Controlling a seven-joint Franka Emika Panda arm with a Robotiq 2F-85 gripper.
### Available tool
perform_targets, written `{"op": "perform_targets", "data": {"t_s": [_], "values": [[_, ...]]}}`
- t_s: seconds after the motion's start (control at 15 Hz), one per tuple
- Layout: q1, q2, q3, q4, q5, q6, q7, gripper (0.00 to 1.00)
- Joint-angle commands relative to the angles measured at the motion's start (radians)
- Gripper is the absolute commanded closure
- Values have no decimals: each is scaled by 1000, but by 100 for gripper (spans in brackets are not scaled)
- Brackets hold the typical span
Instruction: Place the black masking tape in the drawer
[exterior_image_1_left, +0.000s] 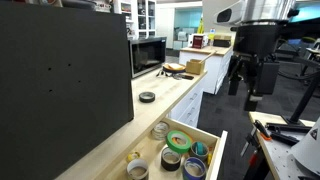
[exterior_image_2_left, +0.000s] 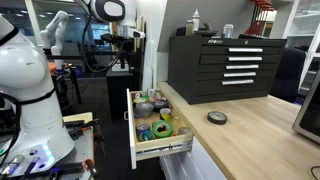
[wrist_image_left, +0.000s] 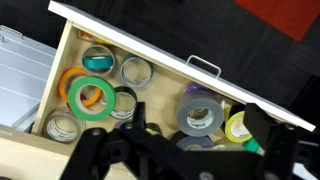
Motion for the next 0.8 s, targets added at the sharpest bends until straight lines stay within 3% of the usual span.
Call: {"op": "perform_targets", "data": {"t_s": [0.0, 0.4, 0.73], "values": [[4, 0, -4, 1, -3, -1, 2, 0], [3, 5, -3, 1, -8, 4, 1, 0], [-20, 78, -13, 8, -33, 92, -22, 0]]}}
